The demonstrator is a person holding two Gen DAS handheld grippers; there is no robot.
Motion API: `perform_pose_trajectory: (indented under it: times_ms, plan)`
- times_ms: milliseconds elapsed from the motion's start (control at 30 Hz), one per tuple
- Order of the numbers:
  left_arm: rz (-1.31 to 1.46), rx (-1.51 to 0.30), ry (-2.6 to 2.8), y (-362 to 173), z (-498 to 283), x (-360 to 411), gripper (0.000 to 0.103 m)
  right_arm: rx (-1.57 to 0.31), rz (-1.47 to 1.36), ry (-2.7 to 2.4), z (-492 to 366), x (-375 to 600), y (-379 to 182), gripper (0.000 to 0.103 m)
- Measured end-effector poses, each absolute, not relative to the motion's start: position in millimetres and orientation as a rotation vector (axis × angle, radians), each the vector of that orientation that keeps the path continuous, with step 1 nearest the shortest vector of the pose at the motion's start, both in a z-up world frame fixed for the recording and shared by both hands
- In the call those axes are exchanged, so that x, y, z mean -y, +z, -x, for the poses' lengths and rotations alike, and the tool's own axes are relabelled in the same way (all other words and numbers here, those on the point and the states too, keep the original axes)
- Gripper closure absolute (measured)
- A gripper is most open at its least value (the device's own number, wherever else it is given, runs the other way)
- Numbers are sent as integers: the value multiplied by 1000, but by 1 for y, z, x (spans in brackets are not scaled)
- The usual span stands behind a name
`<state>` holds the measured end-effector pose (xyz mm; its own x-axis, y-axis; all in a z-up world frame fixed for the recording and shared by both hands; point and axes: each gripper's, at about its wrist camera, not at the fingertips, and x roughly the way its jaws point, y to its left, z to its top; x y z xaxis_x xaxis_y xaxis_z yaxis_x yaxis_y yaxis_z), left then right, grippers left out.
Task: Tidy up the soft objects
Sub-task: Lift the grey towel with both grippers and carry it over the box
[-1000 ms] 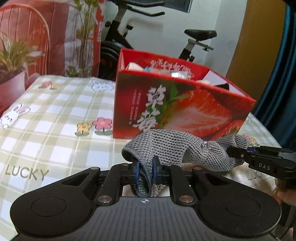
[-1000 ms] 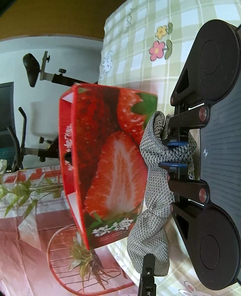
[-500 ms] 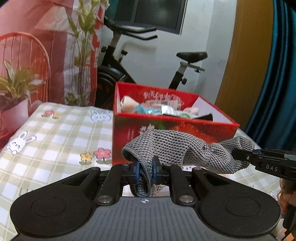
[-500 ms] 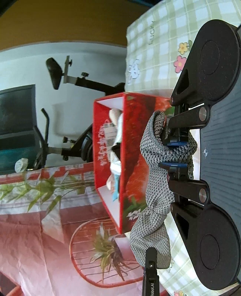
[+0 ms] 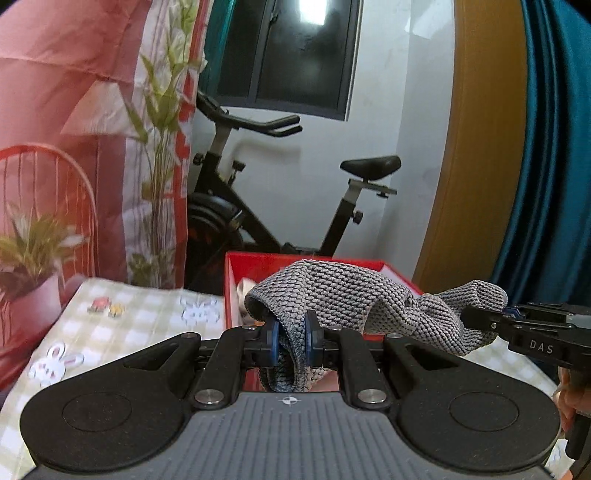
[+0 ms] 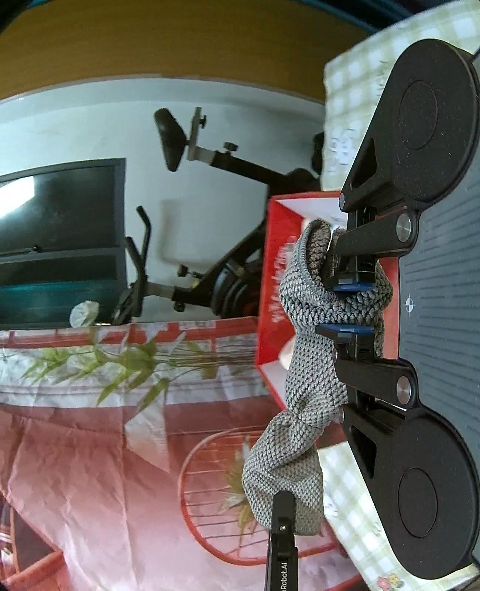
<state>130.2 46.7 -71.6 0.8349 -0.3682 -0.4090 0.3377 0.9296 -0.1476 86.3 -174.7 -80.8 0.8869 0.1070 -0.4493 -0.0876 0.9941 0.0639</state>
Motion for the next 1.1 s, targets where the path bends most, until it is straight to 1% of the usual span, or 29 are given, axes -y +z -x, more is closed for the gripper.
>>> perform_pose_trajectory:
  times_ms: [133, 300, 633, 1100]
  plan:
    - [58, -458, -385, -67, -158, -36, 89, -456, -21, 86, -111, 184, -74, 88]
    - [46, -524, -384, -77, -195, -20, 89, -473, -8, 73, -144, 195, -80, 88]
    - [21, -608, -384, -97, -243, 1, 89, -542, -65, 34, -197, 208, -116, 88]
    - [16, -751, -458, -126, -302, 11, 89, -699, -9, 43, -245, 198, -157, 88]
